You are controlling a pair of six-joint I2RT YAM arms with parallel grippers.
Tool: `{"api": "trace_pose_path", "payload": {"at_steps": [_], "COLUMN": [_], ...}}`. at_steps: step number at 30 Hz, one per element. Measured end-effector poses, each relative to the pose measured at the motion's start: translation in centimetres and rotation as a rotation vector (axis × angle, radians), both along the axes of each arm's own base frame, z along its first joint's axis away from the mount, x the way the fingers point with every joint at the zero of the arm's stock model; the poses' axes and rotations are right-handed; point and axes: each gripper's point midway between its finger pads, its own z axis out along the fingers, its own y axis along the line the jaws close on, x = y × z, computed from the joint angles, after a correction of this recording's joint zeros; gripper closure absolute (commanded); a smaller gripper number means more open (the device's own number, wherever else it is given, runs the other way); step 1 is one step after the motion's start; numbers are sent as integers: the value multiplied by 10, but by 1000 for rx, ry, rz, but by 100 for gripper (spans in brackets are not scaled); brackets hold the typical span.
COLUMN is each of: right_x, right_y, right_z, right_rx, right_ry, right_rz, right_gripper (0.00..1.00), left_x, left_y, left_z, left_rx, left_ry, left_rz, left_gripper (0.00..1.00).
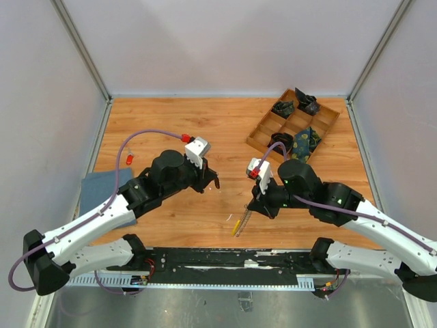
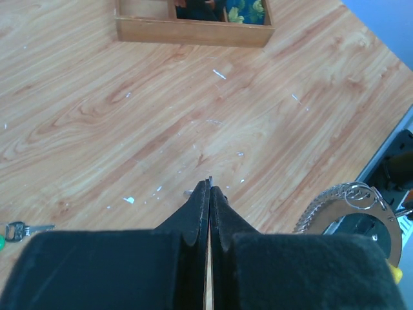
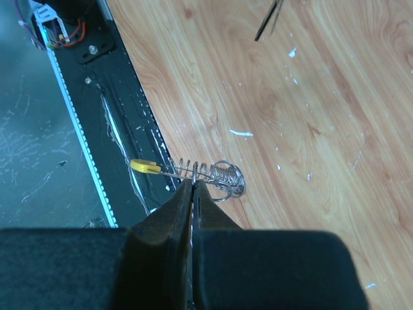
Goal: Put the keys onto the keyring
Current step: Pick up the key from the center of the board.
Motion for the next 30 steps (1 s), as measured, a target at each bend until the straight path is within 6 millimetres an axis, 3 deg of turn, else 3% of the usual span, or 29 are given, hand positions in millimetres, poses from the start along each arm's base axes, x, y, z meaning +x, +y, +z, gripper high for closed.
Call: {"api": "trace_pose_path", "payload": {"at_steps": [15, 23, 30], "right_x": [-2, -10, -23], "right_y": [6, 9, 2], "right_z": [44, 64, 81], "right_rx": [161, 231, 281], "right_ry": [-140, -216, -302], "right_rz": [70, 152, 240], "right_gripper": [99, 99, 99], "left_x": [-16, -50, -85], "left_y": [-17, -41, -53], "left_z": [49, 63, 88], "left_rx": [-23, 28, 8], "left_ry": [-124, -262, -382], "left_rz": [-171, -281, -350], "left_gripper": [100, 100, 100]}}
